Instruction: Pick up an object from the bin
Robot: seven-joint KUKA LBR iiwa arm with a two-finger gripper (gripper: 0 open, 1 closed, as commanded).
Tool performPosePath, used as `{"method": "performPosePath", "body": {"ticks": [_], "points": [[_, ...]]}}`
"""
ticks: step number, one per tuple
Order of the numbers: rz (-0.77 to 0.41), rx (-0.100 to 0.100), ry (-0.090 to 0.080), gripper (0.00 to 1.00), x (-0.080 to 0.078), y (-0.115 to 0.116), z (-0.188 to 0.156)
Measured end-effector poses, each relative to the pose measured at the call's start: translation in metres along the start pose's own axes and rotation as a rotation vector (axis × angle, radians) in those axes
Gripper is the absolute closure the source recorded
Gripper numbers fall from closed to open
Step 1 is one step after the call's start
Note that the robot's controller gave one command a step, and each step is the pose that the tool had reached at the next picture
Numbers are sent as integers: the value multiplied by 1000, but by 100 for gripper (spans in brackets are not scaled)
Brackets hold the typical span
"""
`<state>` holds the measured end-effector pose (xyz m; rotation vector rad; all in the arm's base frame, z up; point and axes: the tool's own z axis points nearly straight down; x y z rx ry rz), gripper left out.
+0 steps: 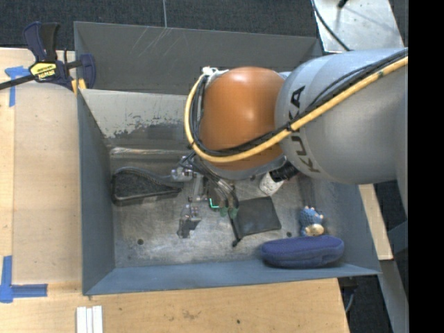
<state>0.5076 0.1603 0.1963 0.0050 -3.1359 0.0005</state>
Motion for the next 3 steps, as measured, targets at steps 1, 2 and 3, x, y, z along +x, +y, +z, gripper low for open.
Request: {"method": "performPosePath", "body": {"ticks": [1,2,3], "points": [[63,-4,-18,0,-60,9,123],[64,-4,-27,100,-63,8,119],[-199,2,-9,100,-49,-31,-73]]}}
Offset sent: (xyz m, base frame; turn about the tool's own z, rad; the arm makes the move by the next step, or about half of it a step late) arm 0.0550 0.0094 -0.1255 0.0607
